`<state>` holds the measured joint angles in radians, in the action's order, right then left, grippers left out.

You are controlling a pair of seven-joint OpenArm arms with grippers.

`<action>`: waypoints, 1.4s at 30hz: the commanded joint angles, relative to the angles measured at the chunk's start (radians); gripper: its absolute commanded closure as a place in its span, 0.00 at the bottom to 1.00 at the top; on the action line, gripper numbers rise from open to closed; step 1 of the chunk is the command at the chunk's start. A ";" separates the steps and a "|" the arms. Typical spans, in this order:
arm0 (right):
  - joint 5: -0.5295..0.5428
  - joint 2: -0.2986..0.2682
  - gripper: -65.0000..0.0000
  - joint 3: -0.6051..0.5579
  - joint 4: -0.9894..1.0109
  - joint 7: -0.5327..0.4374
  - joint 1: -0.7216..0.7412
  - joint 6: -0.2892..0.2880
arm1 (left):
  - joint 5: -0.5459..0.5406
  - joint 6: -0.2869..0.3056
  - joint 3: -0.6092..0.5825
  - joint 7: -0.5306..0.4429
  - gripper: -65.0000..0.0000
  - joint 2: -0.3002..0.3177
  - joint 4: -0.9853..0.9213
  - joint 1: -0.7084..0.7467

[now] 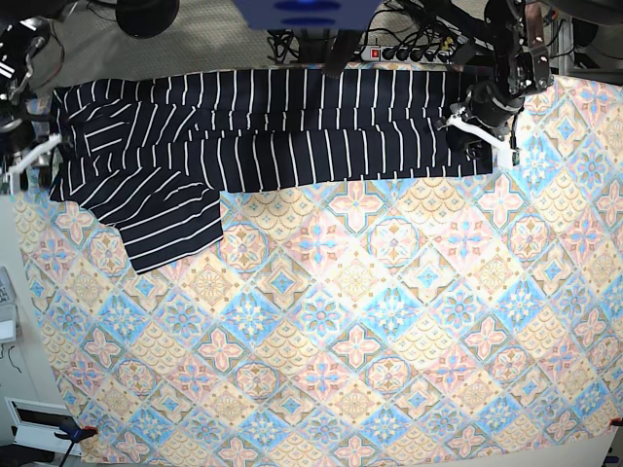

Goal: Fold the T-shirt properly
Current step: 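Pull the folded shirt further toward the robot with both grippers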

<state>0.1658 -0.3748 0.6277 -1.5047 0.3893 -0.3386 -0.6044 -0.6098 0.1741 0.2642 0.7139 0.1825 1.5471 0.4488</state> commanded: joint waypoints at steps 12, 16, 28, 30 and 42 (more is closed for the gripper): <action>-0.001 -0.105 0.59 -0.354 0.069 0.109 0.235 0.010 | 0.015 -0.015 0.001 0.025 0.78 0.008 -0.012 -0.006; -0.001 -0.135 0.52 -0.475 0.160 0.132 0.326 0.010 | 0.014 -0.015 0.002 0.025 0.78 0.010 -0.012 -0.005; -0.001 -0.158 0.35 -0.676 0.425 0.118 0.496 0.008 | 0.012 -0.014 0.002 0.020 0.78 0.012 -0.012 -0.003; -0.001 -0.155 0.35 -0.678 0.473 0.084 0.520 0.008 | 0.012 -0.014 0.002 0.020 0.78 0.012 -0.012 -0.003; 0.002 -0.134 0.35 -0.762 0.666 0.009 0.602 0.007 | 0.012 -0.014 0.002 0.022 0.78 0.013 -0.012 -0.005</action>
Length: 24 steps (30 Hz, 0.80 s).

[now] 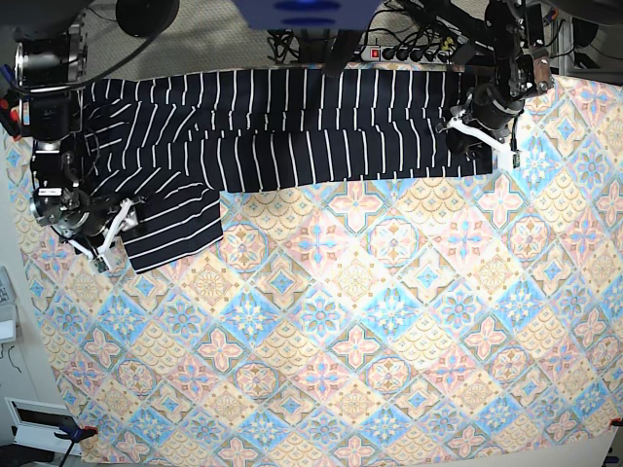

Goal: Fold the T-shirt properly
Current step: 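Pull the folded shirt further toward the robot with both grippers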

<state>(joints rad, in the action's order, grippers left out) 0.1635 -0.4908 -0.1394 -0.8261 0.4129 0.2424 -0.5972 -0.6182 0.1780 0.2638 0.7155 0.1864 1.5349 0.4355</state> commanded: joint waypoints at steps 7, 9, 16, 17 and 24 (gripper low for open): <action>0.005 0.034 0.52 0.005 -0.009 -0.015 0.018 -0.002 | 0.021 -0.018 0.002 0.019 0.78 0.009 0.000 0.009; 0.005 0.037 0.65 0.005 0.008 -0.012 0.018 -0.002 | 0.021 -0.018 0.002 0.019 0.78 0.009 0.000 0.009; 0.012 0.031 0.97 0.024 0.014 0.005 0.015 -0.101 | 0.021 -0.016 0.005 0.017 0.78 0.009 0.000 0.010; 0.023 0.030 0.98 0.047 -0.008 0.028 0.001 -0.101 | 0.021 -0.016 0.005 0.017 0.78 0.009 0.000 0.010; 0.130 0.004 0.99 0.324 -0.468 0.252 -0.268 -0.101 | 0.021 -0.016 0.007 0.016 0.78 0.009 0.000 0.009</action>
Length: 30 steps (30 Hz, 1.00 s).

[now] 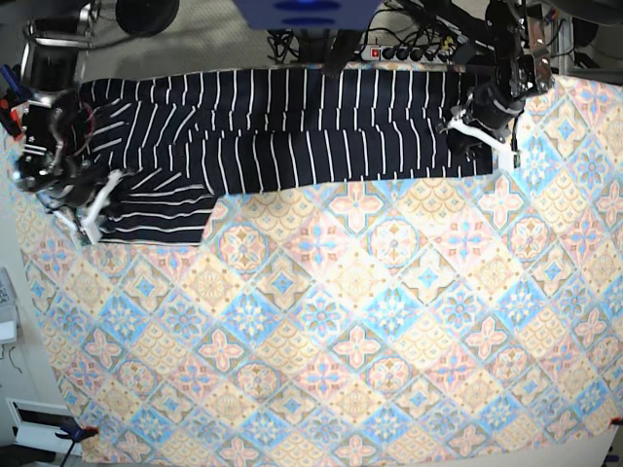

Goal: Fold the T-shirt properly
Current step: 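Pull the folded shirt further toward the robot with both grippers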

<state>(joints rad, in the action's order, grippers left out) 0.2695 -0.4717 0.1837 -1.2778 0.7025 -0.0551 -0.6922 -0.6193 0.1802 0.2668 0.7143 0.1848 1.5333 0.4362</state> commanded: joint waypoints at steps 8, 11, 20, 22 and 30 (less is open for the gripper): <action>0.043 -0.006 0.99 0.213 -0.472 0.124 -0.286 -0.006 | 0.022 -0.018 0.004 0.017 0.78 0.011 0.002 0.006; 0.043 0.024 0.99 0.257 -0.555 0.141 -0.375 -0.006 | 0.022 -0.018 0.004 0.017 0.78 0.011 0.002 0.003; 0.037 0.040 0.97 0.227 -0.569 0.141 -0.481 -0.006 | 0.022 -0.018 0.006 0.017 0.78 0.012 0.000 -0.009; 0.037 0.038 0.93 0.221 -0.569 0.141 -0.483 -0.006 | 0.022 -0.021 0.006 0.017 0.77 0.012 0.000 -0.009; 0.026 0.186 0.61 0.472 -0.592 0.131 -0.475 -0.006 | 0.020 -0.021 0.007 0.020 0.77 0.012 0.003 -0.007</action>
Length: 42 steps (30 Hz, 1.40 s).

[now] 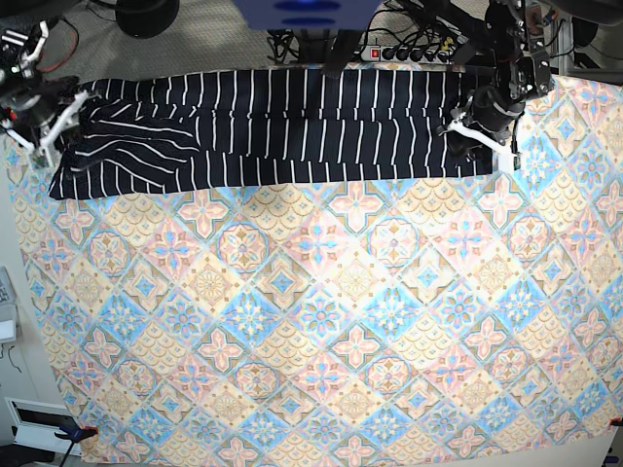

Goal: Fold the T-shirt properly
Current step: 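Pull the folded shirt further toward the robot with both grippers, then regrasp the folded shirt's ends with both grippers and tuck them inward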

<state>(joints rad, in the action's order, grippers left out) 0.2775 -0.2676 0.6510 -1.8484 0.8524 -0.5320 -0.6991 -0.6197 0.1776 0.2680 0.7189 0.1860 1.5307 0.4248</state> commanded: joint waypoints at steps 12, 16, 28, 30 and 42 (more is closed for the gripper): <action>0.213 -0.011 0.60 -0.175 -0.081 -0.017 0.037 0.001 | 0.021 -0.019 0.076 0.060 0.60 0.013 0.009 0.026; 0.148 -0.078 0.60 -0.426 -0.075 -0.015 0.060 0.001 | 0.021 -0.014 0.116 0.097 0.52 0.013 0.012 0.024; -0.235 -0.081 0.60 -0.905 0.200 -0.012 0.198 0.001 | 0.021 -0.013 0.135 0.097 0.42 0.043 0.084 0.050; -0.238 -0.078 0.60 -0.919 0.284 -0.017 0.227 0.001 | 0.021 -0.013 0.132 0.097 0.42 0.043 0.084 0.049; -0.245 -0.028 0.71 -0.793 0.542 -0.088 0.353 0.001 | -0.004 -0.002 0.224 0.097 0.42 0.043 0.149 0.064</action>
<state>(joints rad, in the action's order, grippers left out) 0.1909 -0.2832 -0.1482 -1.3388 0.6430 -0.1806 -0.7639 -0.6106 0.1669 0.4858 0.8192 0.2188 1.6642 0.4801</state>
